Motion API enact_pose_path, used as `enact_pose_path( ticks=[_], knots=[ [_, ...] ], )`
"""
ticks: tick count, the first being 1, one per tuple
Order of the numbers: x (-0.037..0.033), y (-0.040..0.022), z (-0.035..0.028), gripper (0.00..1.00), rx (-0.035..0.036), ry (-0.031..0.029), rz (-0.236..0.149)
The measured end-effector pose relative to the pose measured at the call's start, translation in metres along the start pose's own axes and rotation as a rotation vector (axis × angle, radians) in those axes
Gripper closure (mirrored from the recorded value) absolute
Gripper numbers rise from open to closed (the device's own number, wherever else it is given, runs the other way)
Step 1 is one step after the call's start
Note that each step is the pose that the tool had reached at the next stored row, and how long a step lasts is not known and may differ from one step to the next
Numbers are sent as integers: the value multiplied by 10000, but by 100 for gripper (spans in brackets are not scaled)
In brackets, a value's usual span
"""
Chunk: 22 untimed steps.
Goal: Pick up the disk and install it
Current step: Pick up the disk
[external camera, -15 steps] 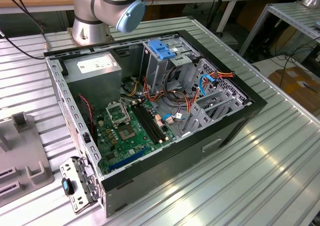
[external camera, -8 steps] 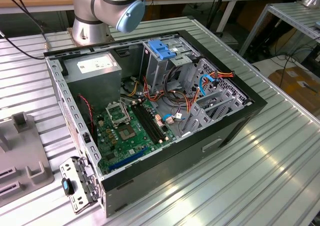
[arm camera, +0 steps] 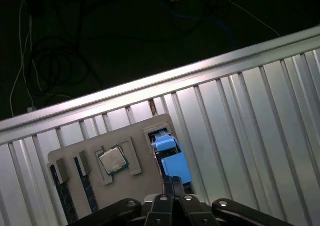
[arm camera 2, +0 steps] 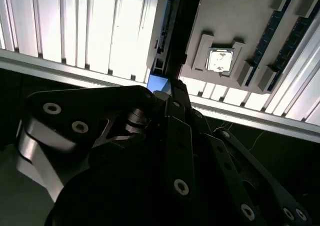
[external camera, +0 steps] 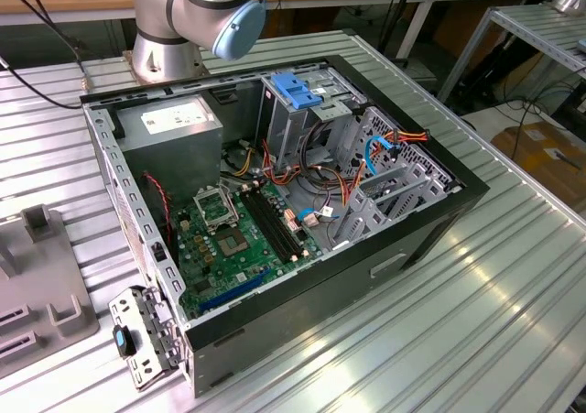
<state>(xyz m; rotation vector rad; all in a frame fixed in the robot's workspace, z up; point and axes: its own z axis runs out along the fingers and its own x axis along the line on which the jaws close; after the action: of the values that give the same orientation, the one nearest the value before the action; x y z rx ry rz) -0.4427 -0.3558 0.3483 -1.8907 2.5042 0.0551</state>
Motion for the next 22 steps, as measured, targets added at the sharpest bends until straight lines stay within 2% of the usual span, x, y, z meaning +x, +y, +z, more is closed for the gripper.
enact_pose_path(
  ticks=[4, 12, 15, 19, 22],
  knots=[
    [-1, 0, 3, 89, 0, 11, -601],
    [-1, 0, 2, 89, -5, 15, -711],
    [-1, 0, 4, 89, -12, 25, -1134],
    [-2, -1, 8, 89, -27, 43, -1882],
    [-2, -2, 9, 89, -26, 46, -2059]
  ],
)
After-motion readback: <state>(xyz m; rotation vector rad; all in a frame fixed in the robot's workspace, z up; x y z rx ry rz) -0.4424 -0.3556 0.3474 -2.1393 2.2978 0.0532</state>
